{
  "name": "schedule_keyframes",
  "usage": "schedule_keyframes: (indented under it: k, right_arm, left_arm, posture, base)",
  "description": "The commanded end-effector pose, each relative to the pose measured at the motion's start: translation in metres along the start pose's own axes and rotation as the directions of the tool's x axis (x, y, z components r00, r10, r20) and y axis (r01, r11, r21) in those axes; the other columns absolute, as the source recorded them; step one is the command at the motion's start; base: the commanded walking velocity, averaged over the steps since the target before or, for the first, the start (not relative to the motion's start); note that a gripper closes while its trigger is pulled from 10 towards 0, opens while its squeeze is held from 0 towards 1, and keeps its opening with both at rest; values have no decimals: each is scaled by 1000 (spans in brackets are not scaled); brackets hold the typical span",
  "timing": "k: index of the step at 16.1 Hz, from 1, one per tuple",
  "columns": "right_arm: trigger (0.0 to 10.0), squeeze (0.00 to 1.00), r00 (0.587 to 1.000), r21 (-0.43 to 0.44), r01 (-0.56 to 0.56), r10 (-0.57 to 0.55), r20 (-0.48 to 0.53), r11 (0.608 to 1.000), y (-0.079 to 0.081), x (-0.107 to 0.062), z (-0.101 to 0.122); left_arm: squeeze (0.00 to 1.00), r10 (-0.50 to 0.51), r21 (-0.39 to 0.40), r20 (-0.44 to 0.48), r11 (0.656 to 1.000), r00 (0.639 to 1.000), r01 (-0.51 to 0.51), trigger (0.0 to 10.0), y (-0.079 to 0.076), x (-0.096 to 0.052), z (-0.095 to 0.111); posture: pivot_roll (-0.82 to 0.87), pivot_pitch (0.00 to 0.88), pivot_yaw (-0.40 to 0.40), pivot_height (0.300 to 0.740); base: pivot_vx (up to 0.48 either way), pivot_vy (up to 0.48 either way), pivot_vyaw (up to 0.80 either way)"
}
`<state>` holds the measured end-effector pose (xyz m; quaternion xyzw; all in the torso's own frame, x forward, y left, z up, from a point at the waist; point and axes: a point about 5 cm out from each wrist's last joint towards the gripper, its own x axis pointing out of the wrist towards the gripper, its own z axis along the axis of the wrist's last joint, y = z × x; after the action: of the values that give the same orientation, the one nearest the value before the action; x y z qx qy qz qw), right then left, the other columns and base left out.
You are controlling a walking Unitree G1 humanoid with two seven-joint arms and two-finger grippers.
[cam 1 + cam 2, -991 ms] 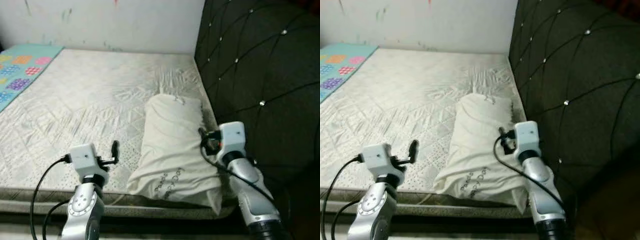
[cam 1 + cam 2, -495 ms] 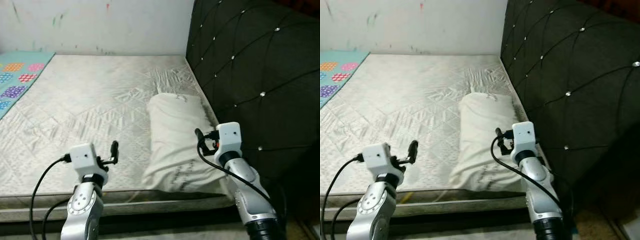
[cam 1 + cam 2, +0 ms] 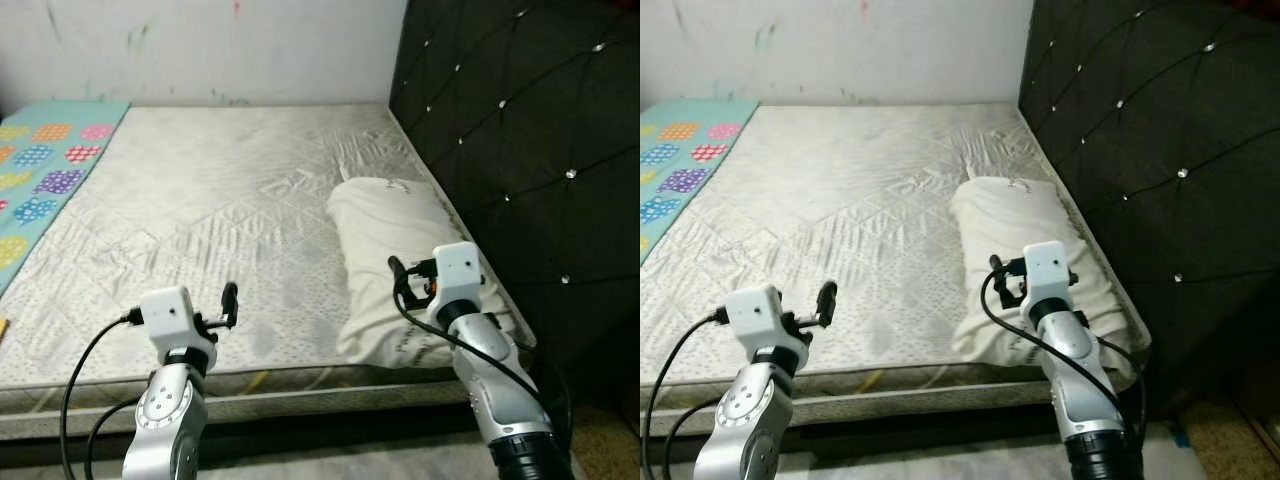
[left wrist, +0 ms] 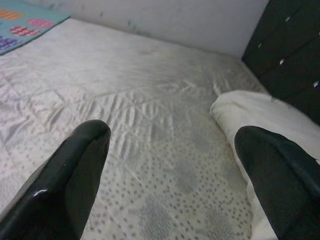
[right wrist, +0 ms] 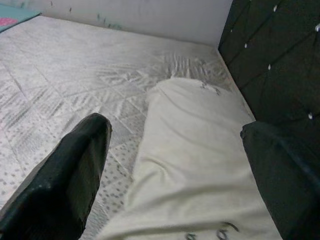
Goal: Clean up the room
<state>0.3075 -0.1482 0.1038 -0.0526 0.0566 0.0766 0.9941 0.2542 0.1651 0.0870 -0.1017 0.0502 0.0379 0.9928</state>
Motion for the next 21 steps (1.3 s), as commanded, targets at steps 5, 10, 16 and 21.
schedule_keyframes:
  k: [5,10,16,21]
  right_arm:
    - [10000,0,1000,20,-22,22,18,1000,7,2,5]
    - [10000,0,999,18,-34,33,25,999,9,3,7]
    - [10000,0,997,8,-72,72,20,997,13,1,6]
    - [10000,0,994,9,-106,106,30,994,17,1,7]
  left_arm:
    - [0,27,8,-11,1000,1000,-27,10000,7,0,-1]
    - [0,30,6,-20,1000,999,-29,10000,6,1,-2]
    - [0,-6,4,16,1000,1000,6,10000,0,2,-1]
    - [0,-35,-7,-8,999,999,35,10000,0,-1,-3]
  posture:
    - [-71,0,-36,740]
    - [-71,0,-36,740]
    - [-81,0,-38,740]
    - [-82,0,-38,740]
  base:
    - [0,480,0]
    - [0,480,0]
    - [0,400,0]
    - [0,0,0]
